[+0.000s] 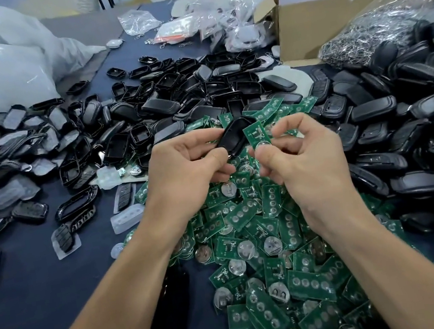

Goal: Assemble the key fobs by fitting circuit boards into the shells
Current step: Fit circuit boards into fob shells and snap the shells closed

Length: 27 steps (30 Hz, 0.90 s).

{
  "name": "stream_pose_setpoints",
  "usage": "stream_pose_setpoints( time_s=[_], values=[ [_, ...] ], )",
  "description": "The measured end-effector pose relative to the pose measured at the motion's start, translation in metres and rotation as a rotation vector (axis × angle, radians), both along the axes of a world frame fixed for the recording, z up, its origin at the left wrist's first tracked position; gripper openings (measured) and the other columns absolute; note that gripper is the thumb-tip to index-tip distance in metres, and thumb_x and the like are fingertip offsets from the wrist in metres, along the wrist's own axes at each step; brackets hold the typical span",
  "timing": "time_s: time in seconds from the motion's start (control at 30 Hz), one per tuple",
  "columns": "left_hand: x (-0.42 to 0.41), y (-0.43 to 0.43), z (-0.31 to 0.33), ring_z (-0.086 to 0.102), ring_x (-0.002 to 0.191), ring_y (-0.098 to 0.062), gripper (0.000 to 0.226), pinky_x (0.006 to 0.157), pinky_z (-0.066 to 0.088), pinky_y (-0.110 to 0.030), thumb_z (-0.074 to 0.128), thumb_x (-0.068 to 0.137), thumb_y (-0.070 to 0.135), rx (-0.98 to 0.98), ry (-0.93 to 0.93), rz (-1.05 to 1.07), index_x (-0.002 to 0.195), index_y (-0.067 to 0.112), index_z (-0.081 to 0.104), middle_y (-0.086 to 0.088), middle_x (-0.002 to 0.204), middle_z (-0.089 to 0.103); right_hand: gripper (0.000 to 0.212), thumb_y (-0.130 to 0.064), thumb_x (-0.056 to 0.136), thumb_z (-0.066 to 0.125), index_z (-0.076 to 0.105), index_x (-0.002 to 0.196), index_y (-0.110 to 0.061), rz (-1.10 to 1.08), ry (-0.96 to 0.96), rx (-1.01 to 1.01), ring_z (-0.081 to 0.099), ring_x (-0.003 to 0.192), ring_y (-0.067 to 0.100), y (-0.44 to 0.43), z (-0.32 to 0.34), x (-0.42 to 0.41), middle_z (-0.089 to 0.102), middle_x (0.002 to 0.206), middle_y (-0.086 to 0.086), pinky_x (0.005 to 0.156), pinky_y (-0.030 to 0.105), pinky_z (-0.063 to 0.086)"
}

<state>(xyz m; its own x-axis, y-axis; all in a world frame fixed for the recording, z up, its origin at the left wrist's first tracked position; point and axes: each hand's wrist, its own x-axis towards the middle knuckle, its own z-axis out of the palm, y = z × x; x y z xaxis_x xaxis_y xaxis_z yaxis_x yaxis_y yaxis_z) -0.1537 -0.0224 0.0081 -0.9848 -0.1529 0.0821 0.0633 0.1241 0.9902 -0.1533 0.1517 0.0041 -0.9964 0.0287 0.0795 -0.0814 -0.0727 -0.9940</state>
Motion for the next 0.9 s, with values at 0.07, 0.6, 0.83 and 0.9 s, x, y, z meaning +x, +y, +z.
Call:
stream_pose_setpoints(
  time_s=[0.07,0.6,0.83,0.9],
  values=[
    [0.0007,0.0005,0.0004,0.079,0.07,-0.021,0.03,0.061,0.062,-0.025,0.077,0.09,0.0,0.002,-0.013,-0.012,0.1,0.028,0.077,0.0,0.081,0.081,0.022,-0.005,0.083,0.079,0.065,0.088,-0.021,-0.004,0.002,0.018,0.064,0.057,0.018,0.002,0.0013,0.0001,0.072,0.067,0.006,0.052,0.028,0.047],
    [0.0029,0.0009,0.006,0.077,0.062,-0.022,0.018,0.057,0.061,-0.026,0.073,0.094,0.002,0.077,-0.069,-0.009,0.092,0.017,0.081,-0.008,0.08,0.08,0.027,-0.001,0.079,0.079,0.085,0.085,-0.027,-0.079,0.209,0.091,0.075,0.074,0.025,0.005,0.0069,0.0016,0.08,0.085,-0.002,0.067,0.04,0.062],
    [0.0038,0.0014,0.0071,0.076,0.061,-0.02,0.017,0.057,0.061,-0.025,0.072,0.095,0.001,0.085,-0.071,-0.053,0.09,0.015,0.081,-0.011,0.079,0.08,0.033,-0.006,0.077,0.088,0.081,0.097,-0.031,-0.117,0.227,0.21,0.077,0.083,0.004,0.0032,0.0059,0.0045,0.079,0.094,-0.017,0.076,0.02,0.062],
    [0.004,0.002,0.0069,0.076,0.062,-0.021,0.016,0.057,0.061,-0.025,0.073,0.094,0.001,0.079,-0.07,-0.051,0.091,0.014,0.081,-0.01,0.079,0.08,0.024,-0.012,0.075,0.091,0.08,0.086,-0.03,-0.161,0.235,0.238,0.076,0.075,0.005,0.0032,0.0057,0.0044,0.078,0.082,-0.017,0.071,0.02,0.061]
  ],
)
